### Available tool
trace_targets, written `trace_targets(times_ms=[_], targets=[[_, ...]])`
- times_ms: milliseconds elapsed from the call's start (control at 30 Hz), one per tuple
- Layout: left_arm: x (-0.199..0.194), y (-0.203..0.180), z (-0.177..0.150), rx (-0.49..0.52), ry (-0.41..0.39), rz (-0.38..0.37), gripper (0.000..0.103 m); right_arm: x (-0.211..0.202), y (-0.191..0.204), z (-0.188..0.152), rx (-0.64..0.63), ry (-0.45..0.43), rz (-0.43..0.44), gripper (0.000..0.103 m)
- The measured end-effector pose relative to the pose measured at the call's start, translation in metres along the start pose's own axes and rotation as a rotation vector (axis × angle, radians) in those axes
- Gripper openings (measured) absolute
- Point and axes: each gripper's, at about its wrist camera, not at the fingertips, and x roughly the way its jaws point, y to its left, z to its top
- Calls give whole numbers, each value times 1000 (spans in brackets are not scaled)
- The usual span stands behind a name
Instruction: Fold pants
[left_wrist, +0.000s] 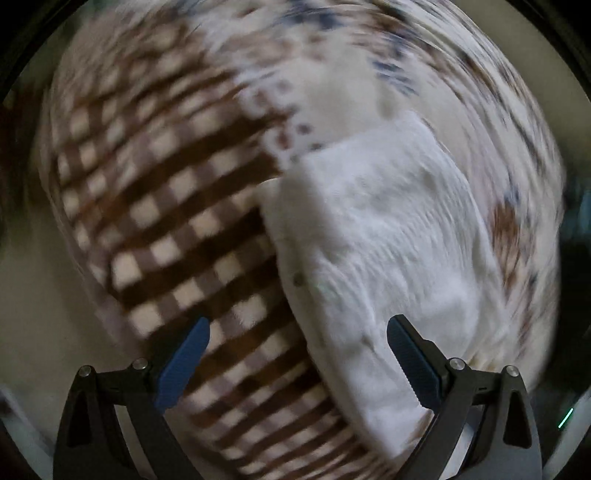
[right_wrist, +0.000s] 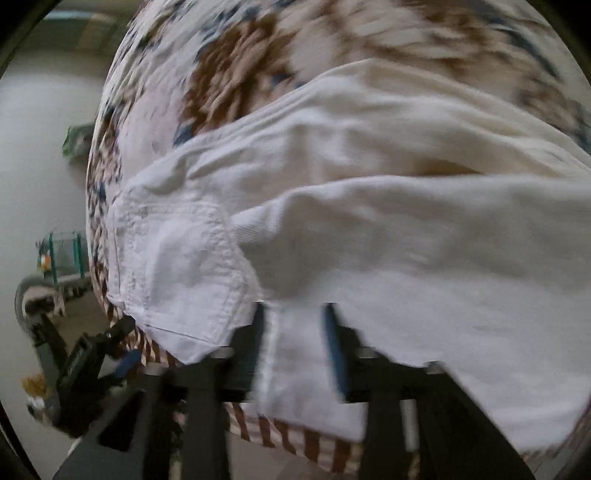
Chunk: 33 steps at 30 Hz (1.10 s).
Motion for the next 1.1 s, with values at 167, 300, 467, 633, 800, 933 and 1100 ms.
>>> trace_targets(times_ms=[167, 300, 467, 633, 800, 933, 1100], targets=[[14, 5, 24, -55, -104, -96, 47, -7, -29, -15, 50, -25, -108, 56], [5, -11, 25, 37, -185, -87, 36, -9, -45, -13, 109, -45, -90, 56], [42, 6, 43, -49, -125, -254, 59, -16, -49, -10, 150, -79, -88, 56], [49, 3, 60, -115, -130, -306, 68, -25, -58, -4, 168, -80, -83, 56], [18, -14, 46, -49, -219, -237, 37, -23, -54, -6, 166, -79, -91, 56], [-7, -35, 30, 52, -279, -217, 33, -22, -58, -11, 162, -75, -104, 56], [12, -43, 43, 93, -255, -191, 33, -17, -59, -10, 172, -69, -107, 56]])
